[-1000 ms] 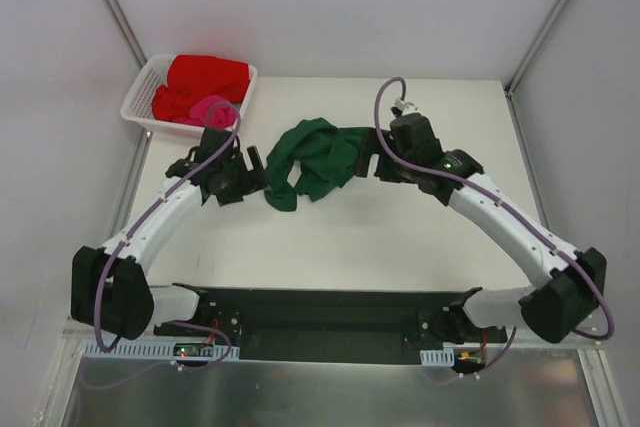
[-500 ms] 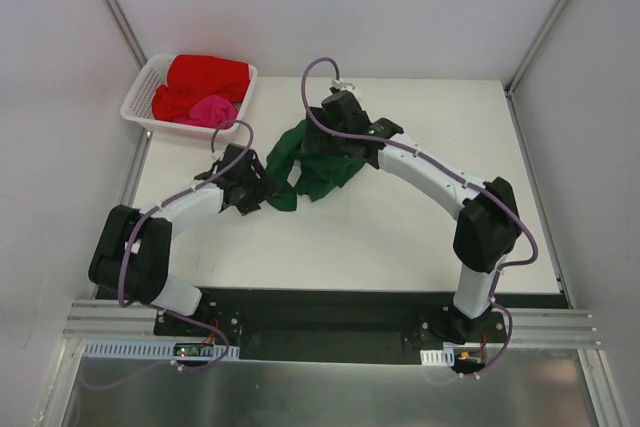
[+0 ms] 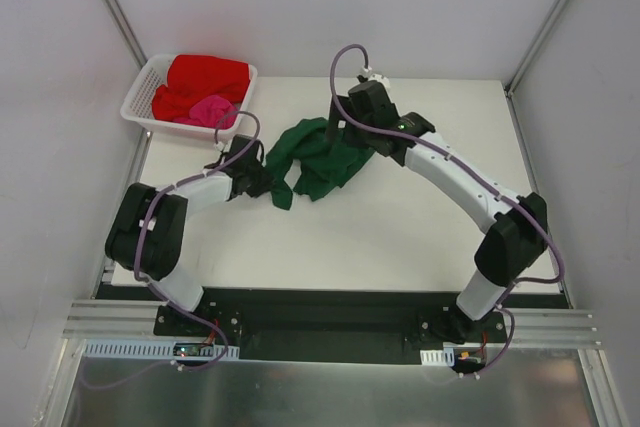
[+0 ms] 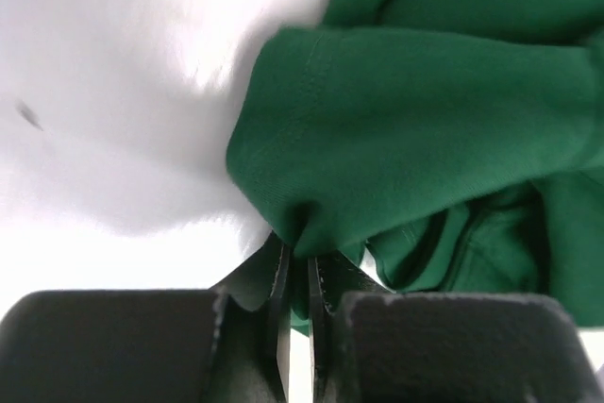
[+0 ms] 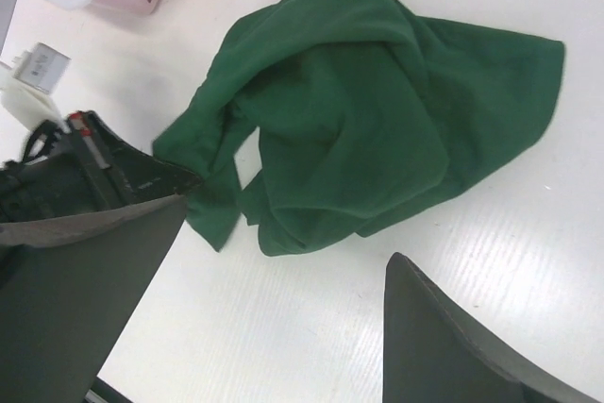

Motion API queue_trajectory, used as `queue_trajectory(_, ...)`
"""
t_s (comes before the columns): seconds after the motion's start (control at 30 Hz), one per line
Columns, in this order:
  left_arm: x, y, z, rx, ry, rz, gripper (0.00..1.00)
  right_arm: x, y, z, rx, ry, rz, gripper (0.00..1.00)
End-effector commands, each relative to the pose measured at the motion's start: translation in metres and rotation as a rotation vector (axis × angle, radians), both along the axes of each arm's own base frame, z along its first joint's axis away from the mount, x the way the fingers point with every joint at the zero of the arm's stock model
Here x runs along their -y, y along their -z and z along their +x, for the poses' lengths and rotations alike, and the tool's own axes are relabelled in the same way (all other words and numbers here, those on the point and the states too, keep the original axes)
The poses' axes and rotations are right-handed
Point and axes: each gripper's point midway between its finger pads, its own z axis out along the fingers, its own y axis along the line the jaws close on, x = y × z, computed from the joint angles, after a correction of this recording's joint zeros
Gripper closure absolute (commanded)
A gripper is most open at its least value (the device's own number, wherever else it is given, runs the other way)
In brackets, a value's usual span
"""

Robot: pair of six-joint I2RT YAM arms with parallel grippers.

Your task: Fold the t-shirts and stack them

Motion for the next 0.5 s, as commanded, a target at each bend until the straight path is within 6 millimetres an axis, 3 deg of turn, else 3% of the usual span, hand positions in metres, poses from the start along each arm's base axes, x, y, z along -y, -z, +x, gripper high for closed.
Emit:
queue_trajectory(0.0,-0.039,-0.104,0.029,0.296,0.091,0.096,1.00,0.023,-0.031,-0.019,0.043,-0.005,0.003,0.04)
queue_trajectory(0.03,-0.048,-0.121,0.029,0.336,0.109,0.114,1.00,0.031,-0.028,-0.023,0.036,0.000,-0.019,0.04)
queue_trajectory(0.07,-0.052,-0.151,0.033,0.409,0.160,0.130,1.00,0.042,-0.030,-0.025,0.044,0.039,-0.043,0.04)
queue_trajectory(0.1,-0.068,-0.168,0.031,0.413,0.165,0.125,1.00,0.055,-0.037,-0.027,0.048,0.077,-0.043,0.04)
queue_trajectory(0.13,-0.061,-0.185,0.030,0.438,0.234,0.090,1.00,0.069,-0.031,-0.035,0.006,0.106,-0.067,0.04)
queue_trajectory(0.17,-0.062,-0.222,0.036,0.514,0.287,0.117,1.00,0.074,-0.030,-0.039,-0.030,0.126,-0.032,0.04)
queue_trajectory(0.23,-0.058,-0.252,0.031,0.564,0.355,0.137,1.00,0.097,-0.038,-0.044,-0.044,0.169,0.016,0.04)
queue_trajectory(0.27,-0.052,-0.291,0.032,0.653,0.410,0.143,1.00,0.110,-0.034,-0.048,-0.054,0.191,0.018,0.04)
queue_trajectory(0.3,-0.048,-0.299,0.030,0.650,0.444,0.137,1.00,0.119,-0.039,-0.050,-0.034,0.205,0.017,0.04)
queue_trajectory(0.33,-0.037,-0.347,0.028,0.753,0.514,0.125,1.00,0.130,-0.054,-0.056,0.010,0.219,0.027,0.04)
queue_trajectory(0.4,-0.027,-0.368,0.035,0.765,0.564,0.083,1.00,0.156,-0.065,-0.060,0.030,0.283,0.017,0.04)
queue_trajectory(0.43,-0.018,-0.406,0.031,0.836,0.579,0.053,1.00,0.165,-0.079,-0.067,0.059,0.294,0.045,0.04)
queue_trajectory(0.47,-0.006,-0.420,0.028,0.863,0.621,0.015,1.00,0.178,-0.085,-0.067,0.068,0.326,0.052,0.04)
